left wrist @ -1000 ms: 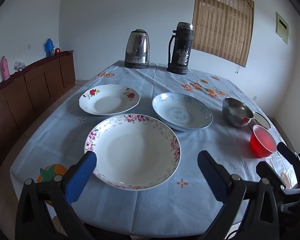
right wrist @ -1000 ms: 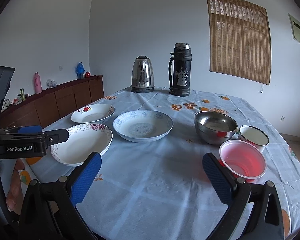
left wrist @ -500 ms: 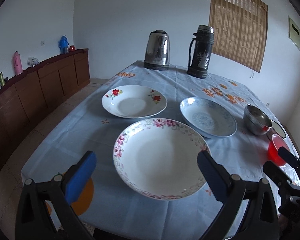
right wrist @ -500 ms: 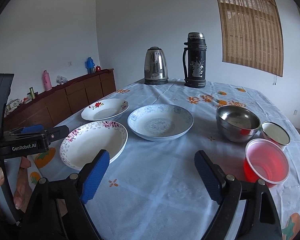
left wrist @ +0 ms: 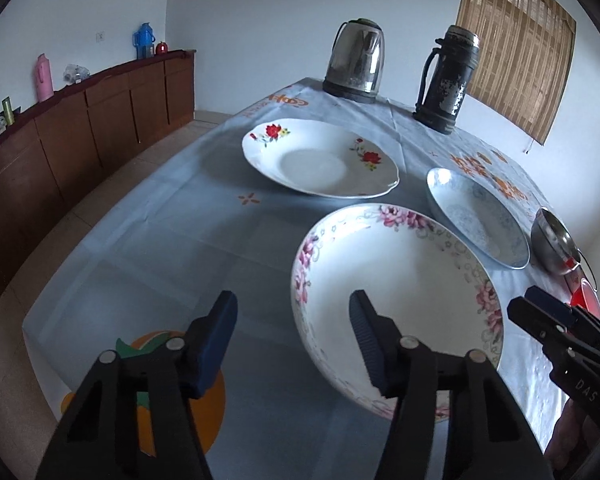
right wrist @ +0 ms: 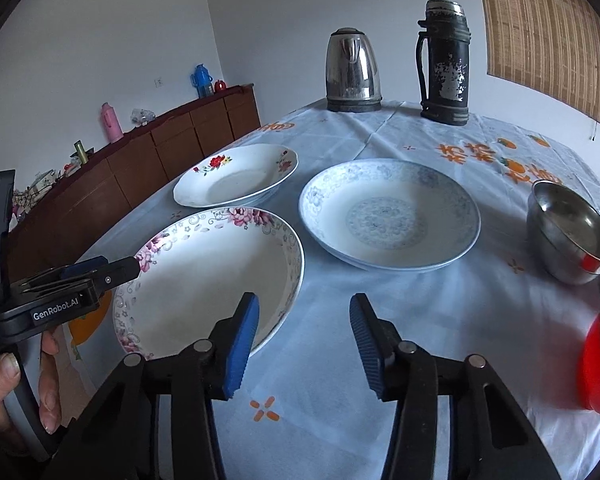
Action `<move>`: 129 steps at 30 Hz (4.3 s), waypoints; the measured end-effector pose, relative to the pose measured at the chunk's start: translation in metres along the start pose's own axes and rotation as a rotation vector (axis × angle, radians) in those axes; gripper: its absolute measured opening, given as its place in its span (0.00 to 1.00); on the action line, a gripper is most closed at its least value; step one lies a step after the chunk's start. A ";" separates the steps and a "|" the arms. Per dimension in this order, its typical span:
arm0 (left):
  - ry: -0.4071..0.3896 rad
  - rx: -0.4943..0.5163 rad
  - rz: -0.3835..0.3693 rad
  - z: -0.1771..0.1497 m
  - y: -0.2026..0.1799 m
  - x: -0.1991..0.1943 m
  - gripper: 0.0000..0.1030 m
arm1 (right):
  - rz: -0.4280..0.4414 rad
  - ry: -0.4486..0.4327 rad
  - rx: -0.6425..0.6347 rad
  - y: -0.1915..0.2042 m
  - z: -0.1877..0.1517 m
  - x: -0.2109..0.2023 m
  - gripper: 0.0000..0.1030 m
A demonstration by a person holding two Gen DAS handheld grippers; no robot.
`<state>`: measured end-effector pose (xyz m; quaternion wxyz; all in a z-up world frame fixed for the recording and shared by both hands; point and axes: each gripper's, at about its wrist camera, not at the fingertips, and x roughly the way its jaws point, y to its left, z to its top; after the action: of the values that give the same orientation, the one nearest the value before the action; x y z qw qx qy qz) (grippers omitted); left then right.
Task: Organize plates and bowls
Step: 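Grasp the rim of the pink-floral plate with both tools, then lift the pink-floral plate and carry it over the blue-patterned plate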
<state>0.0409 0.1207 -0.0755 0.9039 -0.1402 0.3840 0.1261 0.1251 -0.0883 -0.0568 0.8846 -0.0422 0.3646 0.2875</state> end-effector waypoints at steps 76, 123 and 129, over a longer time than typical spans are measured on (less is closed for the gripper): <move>-0.073 0.174 -0.059 0.038 -0.076 0.007 0.21 | -0.038 -0.047 -0.003 -0.026 0.024 0.004 0.25; -0.190 0.212 -0.099 0.088 -0.138 0.027 0.20 | -0.139 -0.231 0.058 -0.082 0.060 0.004 0.25; -0.195 0.210 -0.110 0.097 -0.148 0.038 0.20 | -0.147 -0.234 0.082 -0.093 0.063 0.009 0.25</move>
<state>0.1800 0.0213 -0.0152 0.9521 -0.0526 0.2973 0.0485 0.2193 -0.1434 -0.0292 0.9408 0.0010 0.2666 0.2096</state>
